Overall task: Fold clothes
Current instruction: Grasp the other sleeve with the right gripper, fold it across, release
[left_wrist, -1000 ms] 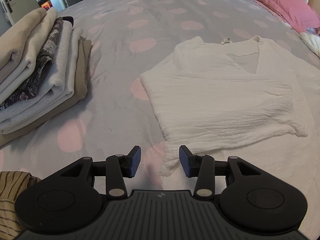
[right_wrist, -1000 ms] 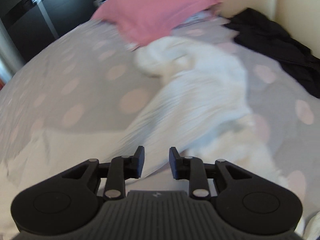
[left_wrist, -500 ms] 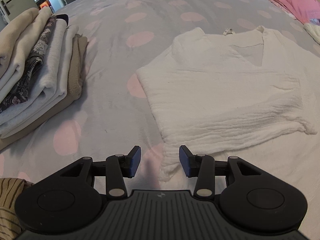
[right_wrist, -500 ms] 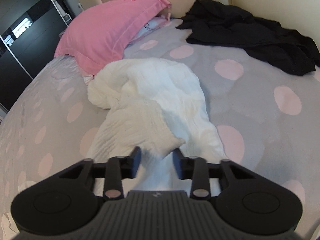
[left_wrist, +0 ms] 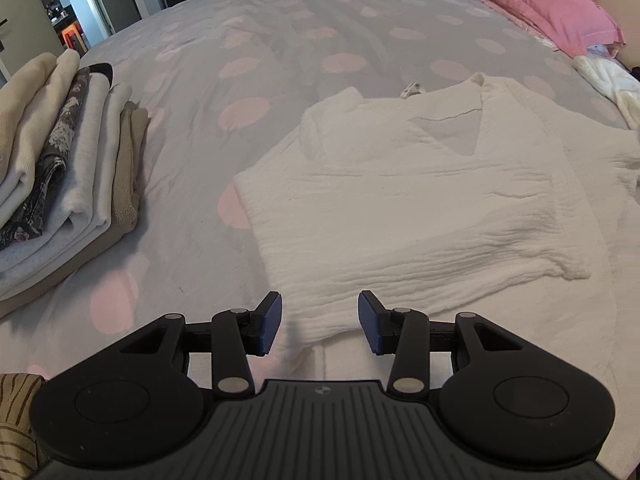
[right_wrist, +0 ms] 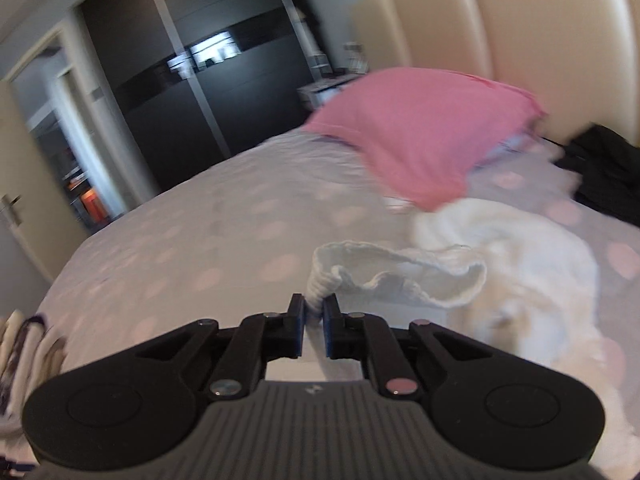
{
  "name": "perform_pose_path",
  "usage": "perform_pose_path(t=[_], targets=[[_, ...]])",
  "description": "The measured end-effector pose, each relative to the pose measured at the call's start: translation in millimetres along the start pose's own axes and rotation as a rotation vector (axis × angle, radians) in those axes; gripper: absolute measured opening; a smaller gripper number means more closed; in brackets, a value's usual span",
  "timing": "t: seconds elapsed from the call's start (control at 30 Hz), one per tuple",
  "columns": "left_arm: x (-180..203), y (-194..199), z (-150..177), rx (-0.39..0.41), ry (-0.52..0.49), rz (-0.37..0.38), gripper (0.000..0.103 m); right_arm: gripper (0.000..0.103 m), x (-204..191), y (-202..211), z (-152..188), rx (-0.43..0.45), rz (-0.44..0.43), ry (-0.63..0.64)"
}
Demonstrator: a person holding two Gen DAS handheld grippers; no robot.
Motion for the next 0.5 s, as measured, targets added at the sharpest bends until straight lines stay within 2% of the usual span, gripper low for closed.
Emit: perform_pose_path(t=[0.3,0.5], targets=[[-7,13,0,0.039,0.019,0.015,0.040,0.011,-150,-19,54,-0.140,-0.208,0.204],[-6,9,7,0.018,0.010,0.020,0.040,0.011,-209,-58,143,-0.352,-0.219,0.413]])
Point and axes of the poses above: each gripper's, at about its wrist camera, not at the fingertips, and y roughly against the way its jaws point, x to its right, z to its underside, the point moved 2 cm from there along -y, roughly the way its jaws point, and after that the axes turned 6 degrees about -x, right-handed, at the moved point
